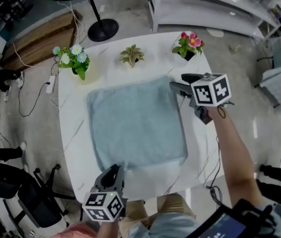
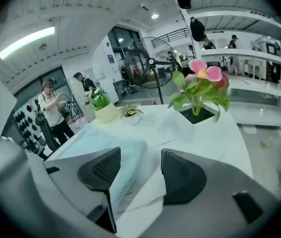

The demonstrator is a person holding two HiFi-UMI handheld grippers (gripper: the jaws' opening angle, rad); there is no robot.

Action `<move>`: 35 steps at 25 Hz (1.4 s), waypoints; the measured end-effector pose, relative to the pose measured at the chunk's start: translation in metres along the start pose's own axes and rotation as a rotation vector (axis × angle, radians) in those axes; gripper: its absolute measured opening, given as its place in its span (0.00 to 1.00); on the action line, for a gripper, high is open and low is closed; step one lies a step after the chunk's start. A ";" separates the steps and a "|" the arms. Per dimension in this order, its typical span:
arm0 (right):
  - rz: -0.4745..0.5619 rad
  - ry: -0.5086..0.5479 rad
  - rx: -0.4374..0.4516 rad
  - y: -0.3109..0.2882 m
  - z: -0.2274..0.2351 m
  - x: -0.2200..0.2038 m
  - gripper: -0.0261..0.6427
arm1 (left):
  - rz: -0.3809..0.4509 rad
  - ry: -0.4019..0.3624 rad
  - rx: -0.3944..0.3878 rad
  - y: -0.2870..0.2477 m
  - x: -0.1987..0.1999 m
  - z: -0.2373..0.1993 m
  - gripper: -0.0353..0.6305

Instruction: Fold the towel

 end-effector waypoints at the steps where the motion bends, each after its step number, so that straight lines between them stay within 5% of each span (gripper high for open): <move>1: 0.019 -0.029 0.010 0.014 -0.007 -0.006 0.44 | 0.002 -0.002 0.000 0.002 0.001 0.001 0.14; 8: -0.070 -0.170 -0.013 0.087 -0.081 -0.117 0.43 | 0.019 -0.045 -0.025 0.010 0.014 0.003 0.14; 14: -0.151 -0.404 0.002 0.096 -0.117 -0.178 0.43 | -0.033 -0.068 -0.042 0.004 0.014 -0.011 0.14; 16: -0.143 -0.476 -0.018 0.097 -0.117 -0.183 0.36 | -0.048 -0.061 -0.053 0.000 0.013 -0.015 0.14; 19: -0.152 -0.504 -0.035 0.096 -0.117 -0.191 0.11 | -0.084 0.000 -0.096 -0.009 0.006 -0.019 0.14; 23: -0.109 -0.540 -0.005 0.093 -0.119 -0.193 0.11 | -0.088 0.053 -0.140 -0.013 0.003 -0.025 0.14; 29: -0.075 -0.441 -0.121 0.103 -0.128 -0.169 0.09 | -0.032 0.066 -0.210 0.001 0.012 -0.023 0.14; 35: -0.079 -0.132 -0.184 0.106 -0.188 -0.090 0.09 | 0.050 0.082 -0.266 0.048 0.021 -0.034 0.13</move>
Point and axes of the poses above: the fingertips, and each gripper's own axes: y backward along the fingers, z to its right, x out of its top, the point moved 7 cm from there along y, backward along the fingers, and after that the axes turned 1 degree about y, right-handed, at the moved point
